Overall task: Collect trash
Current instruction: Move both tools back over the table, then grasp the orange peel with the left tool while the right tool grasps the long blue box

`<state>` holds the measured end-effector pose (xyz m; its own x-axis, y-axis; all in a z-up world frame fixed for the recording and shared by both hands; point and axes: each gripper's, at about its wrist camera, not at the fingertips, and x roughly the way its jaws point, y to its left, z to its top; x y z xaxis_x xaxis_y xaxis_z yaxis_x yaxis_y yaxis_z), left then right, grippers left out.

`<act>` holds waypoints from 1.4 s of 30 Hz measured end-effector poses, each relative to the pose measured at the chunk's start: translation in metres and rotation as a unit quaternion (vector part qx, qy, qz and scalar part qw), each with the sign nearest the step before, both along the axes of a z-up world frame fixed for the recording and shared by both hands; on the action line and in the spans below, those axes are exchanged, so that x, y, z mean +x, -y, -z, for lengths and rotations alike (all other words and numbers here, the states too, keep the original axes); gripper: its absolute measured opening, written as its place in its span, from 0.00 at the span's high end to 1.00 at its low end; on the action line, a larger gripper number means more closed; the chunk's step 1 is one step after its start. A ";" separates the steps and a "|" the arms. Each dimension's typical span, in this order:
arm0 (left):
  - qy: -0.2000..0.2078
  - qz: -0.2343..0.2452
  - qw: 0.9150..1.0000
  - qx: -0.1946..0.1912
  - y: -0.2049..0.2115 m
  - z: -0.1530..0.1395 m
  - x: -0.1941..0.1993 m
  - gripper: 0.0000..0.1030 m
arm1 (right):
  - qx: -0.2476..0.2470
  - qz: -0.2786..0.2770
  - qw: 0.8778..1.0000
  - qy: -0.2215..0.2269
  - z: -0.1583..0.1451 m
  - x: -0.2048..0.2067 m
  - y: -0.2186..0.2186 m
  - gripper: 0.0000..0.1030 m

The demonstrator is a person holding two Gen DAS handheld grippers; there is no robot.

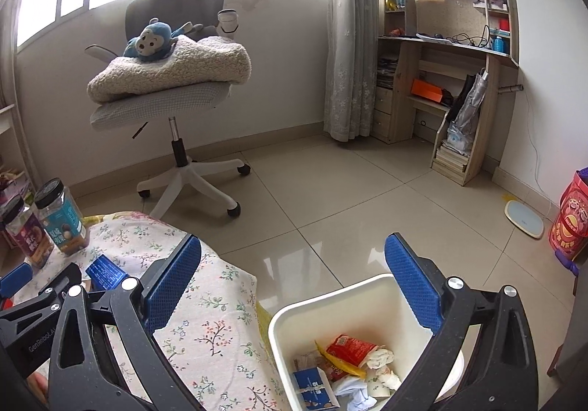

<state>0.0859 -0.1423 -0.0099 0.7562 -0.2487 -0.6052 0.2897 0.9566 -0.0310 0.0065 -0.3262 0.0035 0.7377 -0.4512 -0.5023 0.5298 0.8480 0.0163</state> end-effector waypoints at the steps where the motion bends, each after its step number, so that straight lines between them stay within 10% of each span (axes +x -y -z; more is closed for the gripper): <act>1: -0.001 -0.008 1.000 0.000 -0.008 0.001 0.003 0.12 | 0.001 -0.007 1.000 -0.003 0.001 0.005 -0.006 0.07; 14: -0.051 -0.100 0.994 0.009 -0.098 0.024 0.044 0.12 | 0.034 -0.088 0.994 -0.049 0.026 0.065 -0.075 0.07; 31: -0.212 -0.154 0.962 0.080 -0.221 0.144 0.120 0.13 | 0.018 -0.187 0.970 -0.154 0.083 0.134 -0.148 0.07; 37: -0.229 -0.136 0.963 0.045 -0.233 0.160 0.124 0.30 | -0.006 -0.222 0.958 -0.180 0.106 0.162 -0.161 0.07; 42: -0.223 -0.121 0.967 0.034 -0.231 0.155 0.124 0.67 | -0.019 -0.278 0.939 -0.202 0.116 0.192 -0.168 0.07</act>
<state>0.2094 0.0890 -0.1646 0.4474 -0.0450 -0.8932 0.0298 0.9989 -0.0355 0.1981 -0.1585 -0.1123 0.6175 -0.0761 -0.7829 -0.0374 0.9913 -0.1259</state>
